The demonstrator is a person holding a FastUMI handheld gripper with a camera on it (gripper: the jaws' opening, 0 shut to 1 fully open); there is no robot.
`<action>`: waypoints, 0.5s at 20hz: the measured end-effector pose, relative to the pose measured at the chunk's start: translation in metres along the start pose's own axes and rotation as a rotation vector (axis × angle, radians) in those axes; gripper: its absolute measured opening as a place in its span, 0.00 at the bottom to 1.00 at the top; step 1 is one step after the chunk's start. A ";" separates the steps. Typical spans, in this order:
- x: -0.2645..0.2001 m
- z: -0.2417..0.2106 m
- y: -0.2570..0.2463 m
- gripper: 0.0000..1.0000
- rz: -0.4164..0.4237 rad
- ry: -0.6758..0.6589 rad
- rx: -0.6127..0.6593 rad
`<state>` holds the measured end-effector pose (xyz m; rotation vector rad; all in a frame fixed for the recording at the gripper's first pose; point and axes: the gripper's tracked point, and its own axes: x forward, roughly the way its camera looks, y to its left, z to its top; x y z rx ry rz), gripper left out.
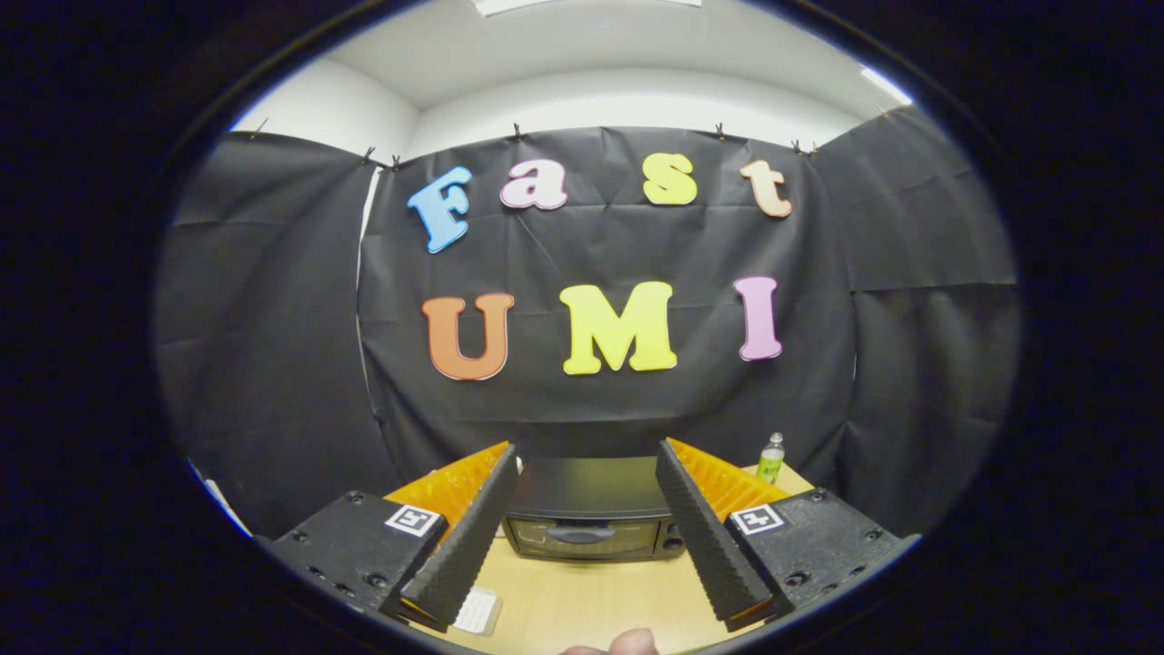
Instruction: Open the toaster oven, put the food inside, and close the toaster oven door.
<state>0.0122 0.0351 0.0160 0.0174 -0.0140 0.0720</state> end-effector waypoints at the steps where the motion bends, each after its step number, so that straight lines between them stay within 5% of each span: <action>1: 0.000 -0.003 0.000 1.00 0.001 0.001 0.003; 10: -0.002 -0.008 0.010 1.00 0.015 0.013 0.013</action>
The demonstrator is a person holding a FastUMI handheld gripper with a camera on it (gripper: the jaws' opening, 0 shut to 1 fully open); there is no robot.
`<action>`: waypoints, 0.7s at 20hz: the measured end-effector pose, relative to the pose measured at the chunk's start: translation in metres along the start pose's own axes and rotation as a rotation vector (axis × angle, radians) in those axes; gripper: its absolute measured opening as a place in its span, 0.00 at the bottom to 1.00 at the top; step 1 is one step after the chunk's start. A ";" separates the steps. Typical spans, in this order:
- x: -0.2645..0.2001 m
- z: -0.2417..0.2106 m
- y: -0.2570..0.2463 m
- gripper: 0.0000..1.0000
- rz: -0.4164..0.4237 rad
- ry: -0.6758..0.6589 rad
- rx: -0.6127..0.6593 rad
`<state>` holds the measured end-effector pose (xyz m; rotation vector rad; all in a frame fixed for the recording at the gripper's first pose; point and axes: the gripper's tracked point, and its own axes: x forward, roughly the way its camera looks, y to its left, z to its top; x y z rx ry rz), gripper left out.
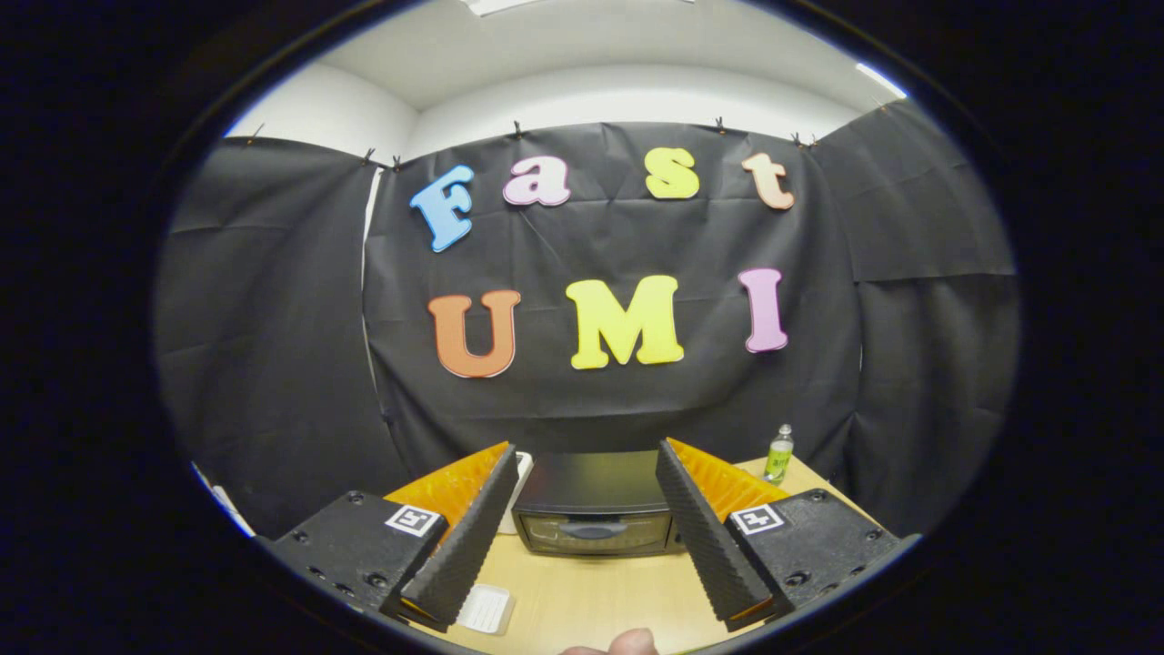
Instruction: Open the toaster oven, put the food inside, and close the toaster oven door.
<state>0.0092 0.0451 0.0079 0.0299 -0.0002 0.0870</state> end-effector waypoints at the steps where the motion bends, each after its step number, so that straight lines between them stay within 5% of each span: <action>1: 0.001 0.000 0.000 1.00 0.002 -0.003 -0.002; 14: 0.014 0.002 0.000 1.00 0.026 -0.006 -0.002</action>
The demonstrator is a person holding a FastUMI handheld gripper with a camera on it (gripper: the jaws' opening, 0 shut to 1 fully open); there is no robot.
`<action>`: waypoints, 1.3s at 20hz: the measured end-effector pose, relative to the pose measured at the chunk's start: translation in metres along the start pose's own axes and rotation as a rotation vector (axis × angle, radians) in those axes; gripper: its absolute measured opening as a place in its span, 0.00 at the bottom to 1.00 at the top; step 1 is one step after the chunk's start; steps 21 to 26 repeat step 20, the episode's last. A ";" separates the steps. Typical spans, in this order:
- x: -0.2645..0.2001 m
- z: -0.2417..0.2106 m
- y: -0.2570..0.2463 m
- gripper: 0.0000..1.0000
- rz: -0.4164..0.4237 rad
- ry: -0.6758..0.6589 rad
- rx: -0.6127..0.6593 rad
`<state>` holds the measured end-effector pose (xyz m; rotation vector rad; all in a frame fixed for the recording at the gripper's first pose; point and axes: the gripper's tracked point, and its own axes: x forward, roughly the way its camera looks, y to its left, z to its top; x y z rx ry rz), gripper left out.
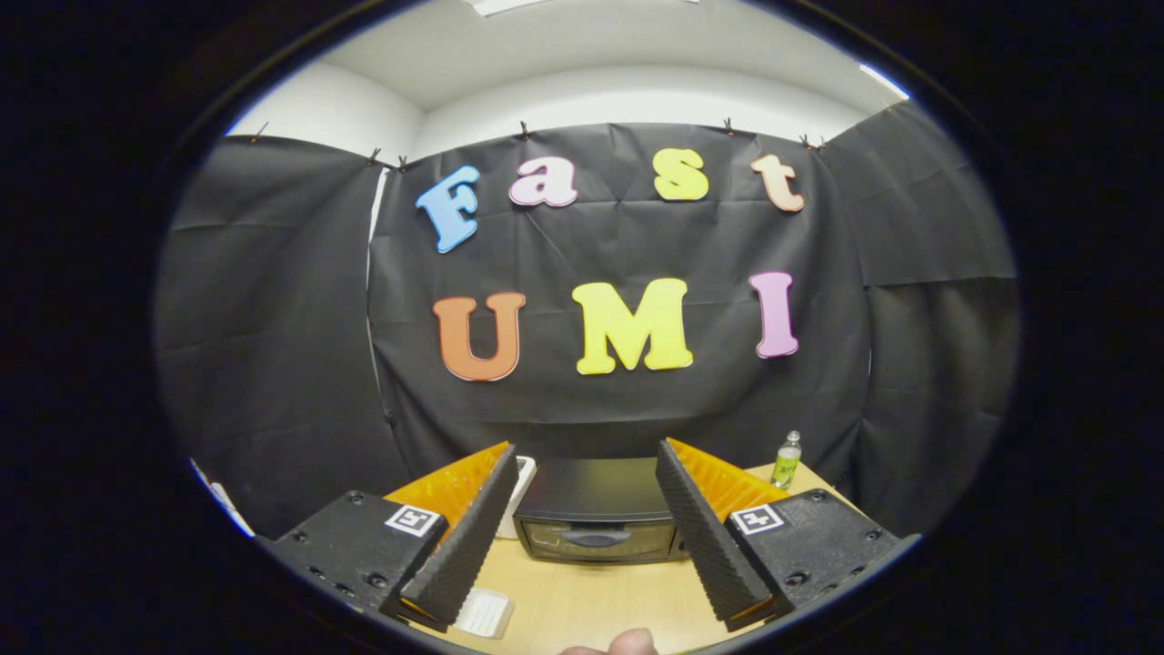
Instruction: Open the toaster oven, put the food inside, and close the toaster oven door.
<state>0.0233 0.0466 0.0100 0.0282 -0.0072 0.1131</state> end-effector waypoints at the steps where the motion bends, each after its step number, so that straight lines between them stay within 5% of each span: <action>1: 0.002 -0.001 0.000 1.00 0.002 0.006 0.003; 26: 0.013 -0.004 0.002 1.00 0.016 0.024 0.027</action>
